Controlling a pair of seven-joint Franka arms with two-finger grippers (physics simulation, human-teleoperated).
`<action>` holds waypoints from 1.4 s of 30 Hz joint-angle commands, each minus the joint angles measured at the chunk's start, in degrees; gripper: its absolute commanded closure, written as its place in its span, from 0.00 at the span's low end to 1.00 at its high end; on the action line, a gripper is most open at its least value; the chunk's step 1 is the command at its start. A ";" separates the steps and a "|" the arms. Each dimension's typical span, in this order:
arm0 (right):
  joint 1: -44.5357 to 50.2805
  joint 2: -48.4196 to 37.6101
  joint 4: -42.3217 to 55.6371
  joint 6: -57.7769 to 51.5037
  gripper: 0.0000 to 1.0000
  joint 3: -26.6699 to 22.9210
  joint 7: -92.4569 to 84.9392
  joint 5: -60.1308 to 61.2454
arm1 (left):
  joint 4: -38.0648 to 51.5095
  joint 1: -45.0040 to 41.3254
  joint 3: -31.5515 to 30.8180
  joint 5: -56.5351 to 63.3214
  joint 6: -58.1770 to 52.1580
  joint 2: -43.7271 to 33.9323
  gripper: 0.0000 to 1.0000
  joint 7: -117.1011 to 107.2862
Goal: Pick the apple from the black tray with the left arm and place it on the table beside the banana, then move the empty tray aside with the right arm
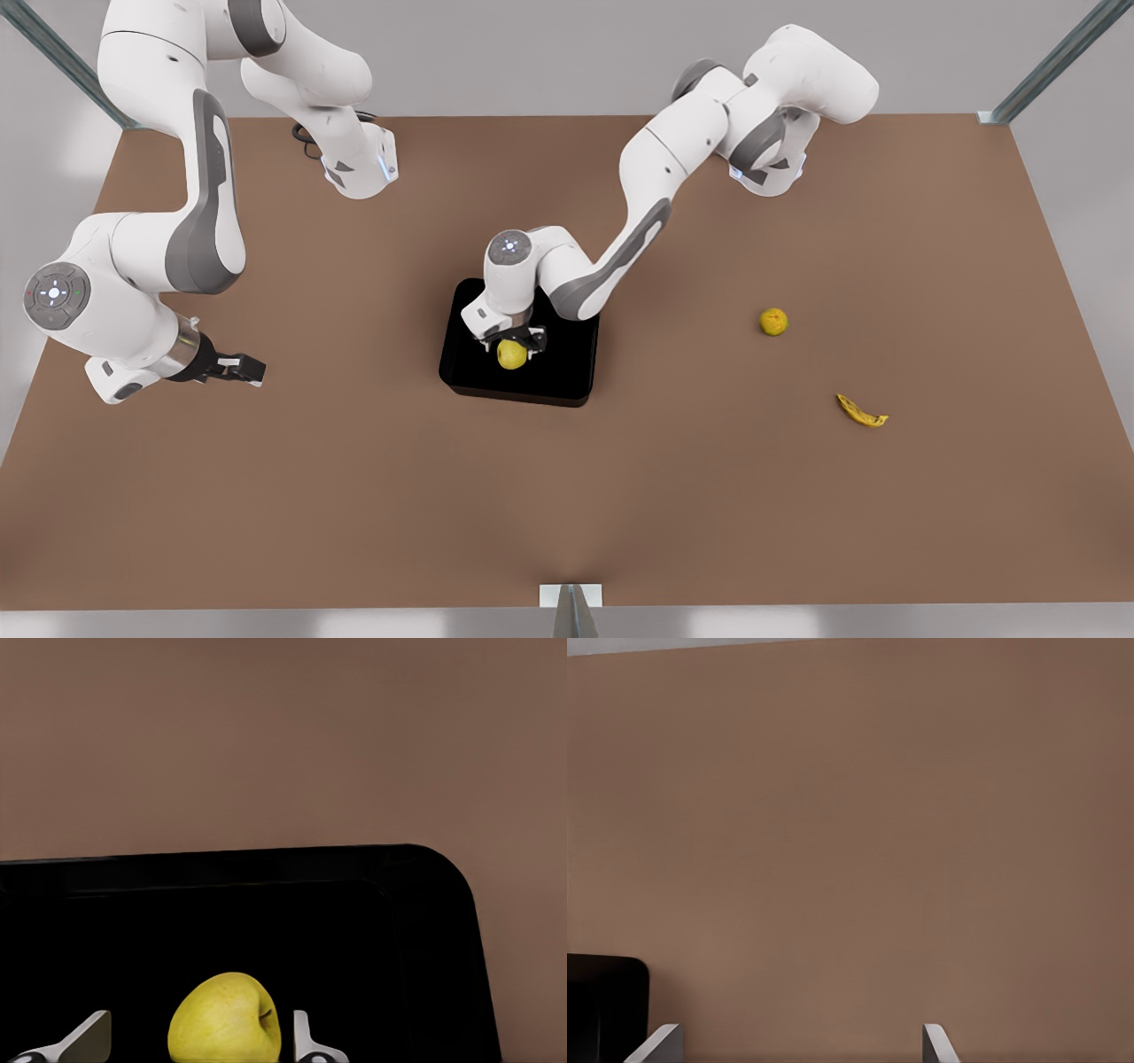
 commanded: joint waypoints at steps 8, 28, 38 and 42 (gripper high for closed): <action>-0.09 -0.06 0.03 -0.15 0.00 0.00 1.03 -0.02 | -0.57 -0.27 0.01 1.00 3.69 2.63 0.00 -14.08; 0.00 -0.06 0.03 -0.15 0.00 0.00 0.94 -0.02 | -2.24 -0.97 0.10 1.18 5.36 4.30 0.37 -15.14; 0.18 -0.33 3.89 -4.72 0.00 9.23 16.66 -0.81 | -1.97 6.14 -0.34 -1.90 -20.56 -10.02 0.35 -2.49; 1.75 -0.42 11.02 -15.09 0.00 15.29 27.66 -1.07 | -2.06 18.18 -0.25 -6.29 -33.13 -16.18 0.32 18.87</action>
